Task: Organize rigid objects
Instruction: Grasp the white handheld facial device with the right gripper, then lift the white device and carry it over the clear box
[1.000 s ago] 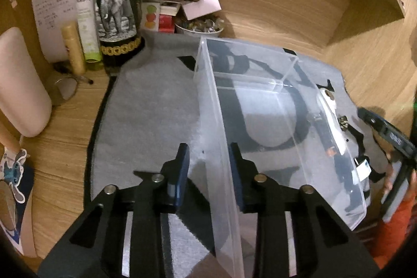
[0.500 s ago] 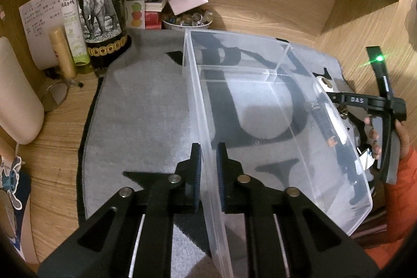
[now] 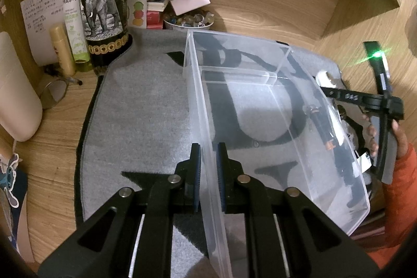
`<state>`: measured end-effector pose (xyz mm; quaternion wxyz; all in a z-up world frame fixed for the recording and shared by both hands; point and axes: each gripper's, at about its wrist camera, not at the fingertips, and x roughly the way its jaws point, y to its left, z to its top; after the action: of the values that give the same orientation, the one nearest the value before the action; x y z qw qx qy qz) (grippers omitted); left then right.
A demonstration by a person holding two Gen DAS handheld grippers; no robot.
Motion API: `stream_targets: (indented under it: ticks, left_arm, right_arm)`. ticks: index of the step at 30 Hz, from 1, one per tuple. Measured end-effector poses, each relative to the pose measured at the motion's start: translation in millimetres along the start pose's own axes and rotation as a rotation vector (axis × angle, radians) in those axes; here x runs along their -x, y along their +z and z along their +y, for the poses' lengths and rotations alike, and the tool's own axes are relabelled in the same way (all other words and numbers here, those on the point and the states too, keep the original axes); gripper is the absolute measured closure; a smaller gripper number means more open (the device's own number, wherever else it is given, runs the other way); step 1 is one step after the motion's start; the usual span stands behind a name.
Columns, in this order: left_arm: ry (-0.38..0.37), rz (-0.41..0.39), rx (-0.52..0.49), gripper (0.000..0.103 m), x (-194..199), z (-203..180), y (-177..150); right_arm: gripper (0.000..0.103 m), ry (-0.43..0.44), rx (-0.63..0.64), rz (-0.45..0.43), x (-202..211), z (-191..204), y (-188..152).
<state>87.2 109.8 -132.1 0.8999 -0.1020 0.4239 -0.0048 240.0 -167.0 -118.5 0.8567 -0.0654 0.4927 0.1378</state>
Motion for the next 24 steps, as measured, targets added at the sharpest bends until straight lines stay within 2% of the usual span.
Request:
stream_targets:
  ticks: [8,13,24]
  left_arm:
    - [0.011,-0.016,-0.022,0.091,1.5,-2.2,-1.9]
    - [0.048,-0.033,-0.05,0.091,0.5,-7.8,-6.9]
    - [0.043,-0.033,-0.042,0.091,-2.6,-6.7,-7.2]
  right_arm:
    - [0.067,0.011,-0.026,-0.172,57.3,2.9,-1.0]
    - [0.068,0.025,-0.01,-0.265,89.0,15.5,5.9]
    - [0.067,0.132,0.077,-0.402,146.9,58.3,9.2]
